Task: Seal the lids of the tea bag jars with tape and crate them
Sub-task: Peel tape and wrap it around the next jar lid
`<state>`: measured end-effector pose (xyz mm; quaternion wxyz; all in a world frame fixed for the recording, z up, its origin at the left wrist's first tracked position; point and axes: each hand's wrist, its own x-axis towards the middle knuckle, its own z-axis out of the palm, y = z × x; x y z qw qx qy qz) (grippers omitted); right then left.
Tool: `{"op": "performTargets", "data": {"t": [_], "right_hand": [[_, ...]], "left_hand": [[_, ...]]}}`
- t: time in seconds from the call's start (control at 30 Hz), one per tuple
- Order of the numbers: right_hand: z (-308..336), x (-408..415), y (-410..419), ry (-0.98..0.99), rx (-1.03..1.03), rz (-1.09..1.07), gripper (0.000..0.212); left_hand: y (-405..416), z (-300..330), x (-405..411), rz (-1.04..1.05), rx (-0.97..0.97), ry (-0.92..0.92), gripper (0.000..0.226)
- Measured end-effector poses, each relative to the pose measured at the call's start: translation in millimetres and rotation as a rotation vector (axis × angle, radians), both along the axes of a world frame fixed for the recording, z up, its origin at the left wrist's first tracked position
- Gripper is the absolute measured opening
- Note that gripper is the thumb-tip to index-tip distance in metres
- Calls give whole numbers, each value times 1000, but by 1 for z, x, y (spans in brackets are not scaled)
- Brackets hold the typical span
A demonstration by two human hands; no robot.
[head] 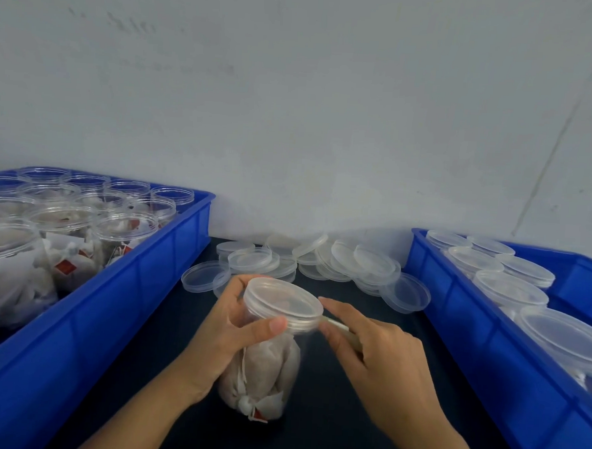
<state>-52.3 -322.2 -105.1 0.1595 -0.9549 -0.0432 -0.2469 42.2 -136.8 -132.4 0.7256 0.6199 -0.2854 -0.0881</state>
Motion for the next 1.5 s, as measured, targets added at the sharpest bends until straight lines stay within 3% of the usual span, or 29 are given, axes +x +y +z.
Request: {"op": "performTargets", "data": {"t": [0.2,0.33,0.4,0.6,0.77,0.93,1.1,1.23,1.4,1.5], "right_hand": [[1,0,3,-64,29,-3,57],[2,0,7,-113,5,-3,43],[2,-1,10,-128,-27,-1,41],[7,-3,8,-266,-97,-42,32],[7,-1,11,-48,-111,-160,64],[4,4,15,158,-72,-174,41],[-8,6,20,294,324,-66,37],[-13,5,28,267,521,-1,31],[-15,6,28,204,458,-4,27],[-13,6,27,145,304,-52,25]], "left_hand": [[-1,1,-7,44,33,-86,81],[-6,3,-13,191,208,-217,101],[-10,4,-15,322,275,-271,97],[-14,2,-12,518,242,-247,89],[-14,0,-16,524,263,-298,83],[-15,3,-23,531,305,-376,82],[-14,4,-23,554,405,-447,93],[-13,4,-22,598,393,-501,93],[-16,6,-20,613,327,-419,93],[-17,6,-19,609,328,-427,89]]}}
